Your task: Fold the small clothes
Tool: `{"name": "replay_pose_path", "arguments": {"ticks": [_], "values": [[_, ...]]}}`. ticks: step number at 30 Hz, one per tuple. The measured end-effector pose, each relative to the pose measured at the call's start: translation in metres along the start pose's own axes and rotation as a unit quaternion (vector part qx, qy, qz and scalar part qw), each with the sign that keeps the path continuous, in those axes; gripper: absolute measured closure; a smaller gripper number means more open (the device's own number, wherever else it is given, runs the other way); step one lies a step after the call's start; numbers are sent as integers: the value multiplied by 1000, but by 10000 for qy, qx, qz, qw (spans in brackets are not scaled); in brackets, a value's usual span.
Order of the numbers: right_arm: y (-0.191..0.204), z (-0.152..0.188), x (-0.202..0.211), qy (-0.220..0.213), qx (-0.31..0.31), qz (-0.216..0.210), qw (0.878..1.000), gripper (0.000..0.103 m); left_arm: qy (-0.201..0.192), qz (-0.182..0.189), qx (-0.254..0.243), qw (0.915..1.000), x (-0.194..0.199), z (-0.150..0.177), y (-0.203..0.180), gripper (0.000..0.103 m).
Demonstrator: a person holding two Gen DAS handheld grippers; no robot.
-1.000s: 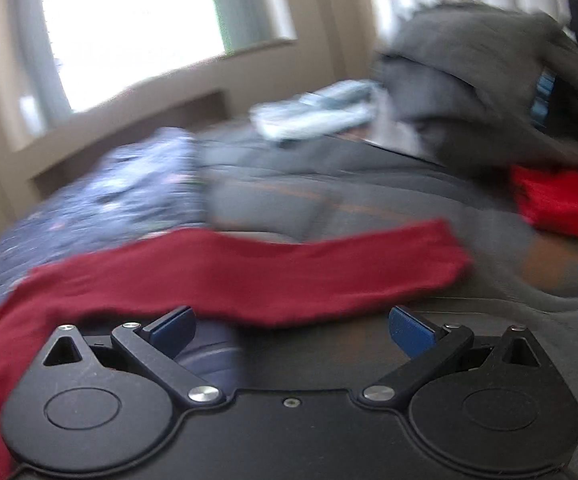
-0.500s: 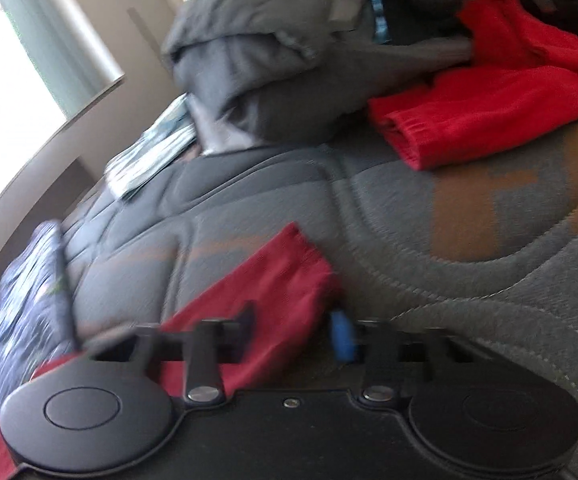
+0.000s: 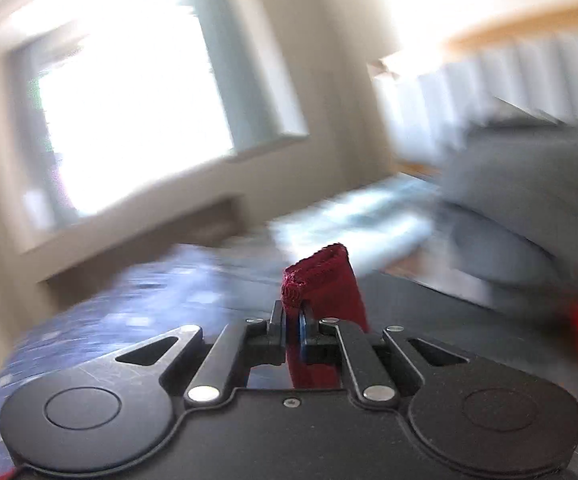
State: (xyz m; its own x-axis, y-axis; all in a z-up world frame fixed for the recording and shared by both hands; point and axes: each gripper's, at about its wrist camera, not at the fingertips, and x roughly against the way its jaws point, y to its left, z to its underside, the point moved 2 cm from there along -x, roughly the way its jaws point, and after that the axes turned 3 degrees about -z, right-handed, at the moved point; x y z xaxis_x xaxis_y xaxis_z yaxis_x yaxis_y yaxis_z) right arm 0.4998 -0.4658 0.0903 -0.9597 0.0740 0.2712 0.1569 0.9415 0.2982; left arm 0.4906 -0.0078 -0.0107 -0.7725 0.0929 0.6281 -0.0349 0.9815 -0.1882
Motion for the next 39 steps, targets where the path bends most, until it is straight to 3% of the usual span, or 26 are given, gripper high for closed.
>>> {"name": "replay_pose_path", "arguments": {"ticks": [5, 7, 10, 15, 20, 23, 24, 26, 28, 30, 32, 34, 37, 39], "values": [[128, 13, -23, 171, 407, -1530, 9872, 97, -179, 77, 658, 9976, 22, -17, 56, 0], [175, 34, -33, 405, 408, -2097, 9761, 97, -257, 48, 925, 9954, 30, -20, 80, 0], [221, 73, -41, 741, 494, -2601, 9615, 98, -326, -9, 1296, 9910, 39, -21, 115, 0], [286, 175, -55, 1790, 1168, -2802, 9359, 98, -270, -224, 1413, 9893, 38, -17, 152, 0], [310, 258, -56, 2613, 1904, -2800, 9039, 97, -154, -236, 1497, 9883, 21, -9, 164, 0], [315, 270, -48, 2718, 2065, -2845, 8958, 81, -74, -162, 1477, 9889, 7, -6, 160, 0], [312, 269, -47, 2715, 2088, -2881, 8943, 69, -54, -142, 1456, 9892, 4, -5, 157, 0], [300, 255, -43, 2632, 2083, -2948, 8946, 49, -12, -58, 1382, 9904, -7, -6, 149, 0], [281, 238, -34, 2512, 2051, -2965, 8983, 23, 55, 88, 1266, 9919, -18, -6, 137, 0], [252, 217, -28, 2294, 2000, -2899, 9074, 14, 152, 306, 1171, 9925, -30, -6, 124, 0], [218, 195, -28, 2011, 2015, -2590, 9230, 9, 400, 537, 1060, 9921, -50, -4, 109, 0], [183, 177, -35, 1732, 2024, -2130, 9400, 4, 653, 470, 919, 9925, -72, -1, 94, 2], [134, 160, -63, 1555, 2004, -1339, 9580, 6, 917, 327, 603, 9934, -96, 3, 71, 19], [98, 155, -91, 1703, 1713, -938, 9658, 11, 1027, 143, 530, 9932, -104, 4, 61, 26]]}}
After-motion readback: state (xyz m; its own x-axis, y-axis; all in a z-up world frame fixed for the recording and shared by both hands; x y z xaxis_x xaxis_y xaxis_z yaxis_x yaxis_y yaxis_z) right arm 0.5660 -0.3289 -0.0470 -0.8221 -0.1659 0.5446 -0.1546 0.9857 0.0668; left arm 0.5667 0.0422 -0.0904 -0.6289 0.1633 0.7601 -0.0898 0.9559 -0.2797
